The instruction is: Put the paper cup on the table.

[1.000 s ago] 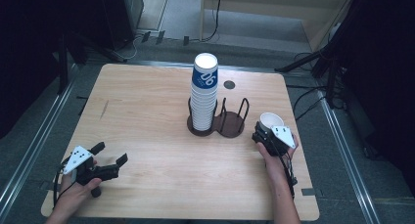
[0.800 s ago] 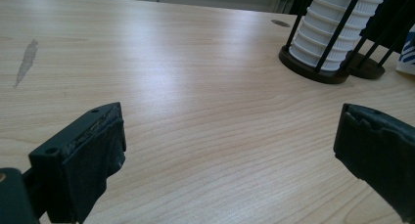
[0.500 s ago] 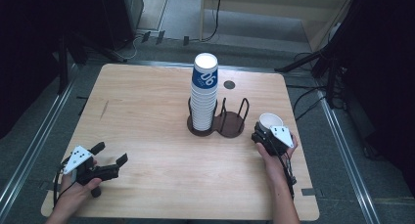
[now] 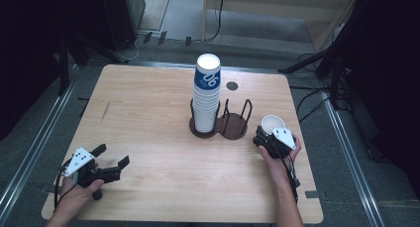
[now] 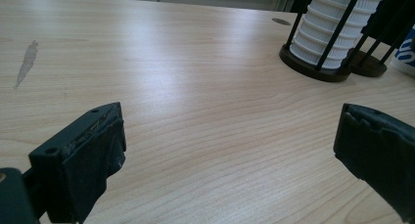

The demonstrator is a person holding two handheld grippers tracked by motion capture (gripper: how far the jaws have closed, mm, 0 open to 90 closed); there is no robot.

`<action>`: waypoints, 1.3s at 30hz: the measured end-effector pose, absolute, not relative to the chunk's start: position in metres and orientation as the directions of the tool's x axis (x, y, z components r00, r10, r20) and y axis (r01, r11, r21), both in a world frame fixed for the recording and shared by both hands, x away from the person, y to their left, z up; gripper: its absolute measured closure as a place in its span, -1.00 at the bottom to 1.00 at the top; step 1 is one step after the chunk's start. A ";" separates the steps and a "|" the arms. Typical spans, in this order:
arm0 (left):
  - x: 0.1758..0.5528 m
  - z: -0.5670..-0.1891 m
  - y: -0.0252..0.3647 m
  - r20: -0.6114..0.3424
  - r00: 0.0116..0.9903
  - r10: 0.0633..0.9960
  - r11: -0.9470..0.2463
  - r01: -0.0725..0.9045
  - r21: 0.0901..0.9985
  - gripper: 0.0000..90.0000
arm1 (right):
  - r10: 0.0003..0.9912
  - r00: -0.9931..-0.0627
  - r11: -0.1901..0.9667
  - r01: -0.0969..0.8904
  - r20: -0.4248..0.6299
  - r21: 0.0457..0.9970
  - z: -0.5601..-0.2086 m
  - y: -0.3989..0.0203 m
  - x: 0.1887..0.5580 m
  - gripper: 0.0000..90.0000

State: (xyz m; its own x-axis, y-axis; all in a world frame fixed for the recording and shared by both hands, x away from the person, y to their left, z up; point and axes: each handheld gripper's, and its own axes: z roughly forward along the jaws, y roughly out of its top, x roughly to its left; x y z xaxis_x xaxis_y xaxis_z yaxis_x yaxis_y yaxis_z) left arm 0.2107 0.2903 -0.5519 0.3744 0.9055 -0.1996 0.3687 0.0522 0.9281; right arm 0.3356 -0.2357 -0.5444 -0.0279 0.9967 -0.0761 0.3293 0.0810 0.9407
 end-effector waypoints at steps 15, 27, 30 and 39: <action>0.211 -0.552 0.290 -0.201 0.373 0.906 0.054 0.370 0.928 -1.00 | 0.994 -0.092 0.084 0.329 -0.057 0.940 -0.524 -0.240 0.320 -1.00; 0.210 -0.552 0.290 -0.195 0.365 0.910 0.053 0.366 0.929 -1.00 | 0.993 -0.109 0.076 0.274 -0.048 0.959 -0.499 -0.240 0.299 -1.00; 0.210 -0.552 0.289 -0.190 0.365 0.911 0.048 0.365 0.930 -1.00 | 0.994 -0.102 0.076 0.271 -0.050 0.960 -0.496 -0.243 0.294 -1.00; 0.210 -0.552 0.290 -0.193 0.363 0.912 0.051 0.365 0.929 -1.00 | 0.995 -0.094 0.047 0.277 -0.022 0.960 -0.494 -0.261 0.277 -1.00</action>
State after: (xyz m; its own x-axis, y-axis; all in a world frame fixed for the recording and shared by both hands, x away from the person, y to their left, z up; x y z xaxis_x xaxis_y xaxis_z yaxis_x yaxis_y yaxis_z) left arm 0.2102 0.2899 -0.5517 0.3629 0.9117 -0.1926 0.3654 0.0509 0.9295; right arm 0.2770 -0.2608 -0.4941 -0.0936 0.9954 -0.0221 0.2767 0.0473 0.9598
